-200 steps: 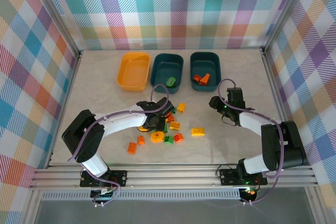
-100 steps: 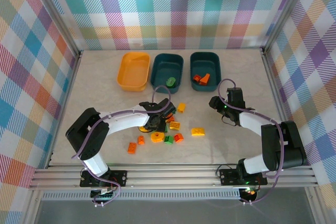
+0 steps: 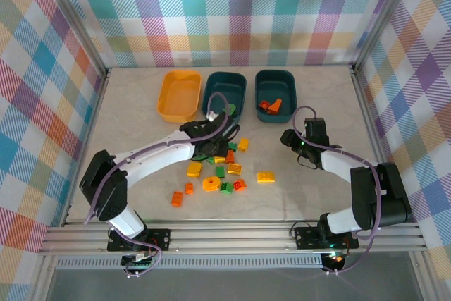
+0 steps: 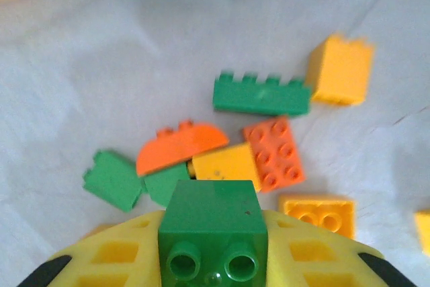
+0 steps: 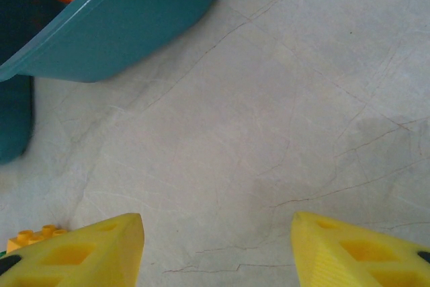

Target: Sort the legos into containers by color

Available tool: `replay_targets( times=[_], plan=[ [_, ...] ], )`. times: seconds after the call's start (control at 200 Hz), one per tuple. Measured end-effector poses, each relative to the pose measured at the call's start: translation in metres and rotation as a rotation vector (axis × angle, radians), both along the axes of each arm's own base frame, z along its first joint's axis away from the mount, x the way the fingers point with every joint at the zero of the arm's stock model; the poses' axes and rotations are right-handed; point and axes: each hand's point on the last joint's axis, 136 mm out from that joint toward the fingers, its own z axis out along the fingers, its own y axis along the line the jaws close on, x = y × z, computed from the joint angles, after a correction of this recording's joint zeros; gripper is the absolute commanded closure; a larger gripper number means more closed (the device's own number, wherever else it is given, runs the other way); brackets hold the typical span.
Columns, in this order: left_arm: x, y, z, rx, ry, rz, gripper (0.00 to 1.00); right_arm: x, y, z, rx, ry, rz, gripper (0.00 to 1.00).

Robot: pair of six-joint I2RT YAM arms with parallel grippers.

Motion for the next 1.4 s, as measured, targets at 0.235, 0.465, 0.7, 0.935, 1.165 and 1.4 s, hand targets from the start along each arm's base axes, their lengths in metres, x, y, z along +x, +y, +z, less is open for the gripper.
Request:
replay_targets(
  times=[0.235,0.465,0.7,0.935,1.165,1.4],
  plan=[
    [0.095,-0.008,0.046,-0.072,-0.108,0.067,0.72,0.000,0.001,-0.002,0.002,0.005,0.000,0.41],
    [0.199,-0.014,-0.006,-0.039,-0.079,0.144,0.69,0.001,0.000,-0.003,-0.001,0.005,-0.002,0.41],
    [0.221,-0.023,-0.046,-0.007,-0.013,0.144,0.55,0.001,0.000,-0.002,0.000,0.004,-0.001,0.40],
    [0.214,-0.022,-0.040,-0.018,0.010,0.145,0.30,0.000,0.001,-0.002,0.003,0.005,0.002,0.40],
    [0.144,0.007,0.012,-0.078,-0.014,0.129,0.24,0.000,0.002,-0.002,0.007,0.004,0.005,0.40],
    [0.053,-0.050,0.022,-0.171,-0.014,-0.067,0.25,0.002,0.001,-0.002,0.006,-0.001,-0.001,0.38]
  ],
)
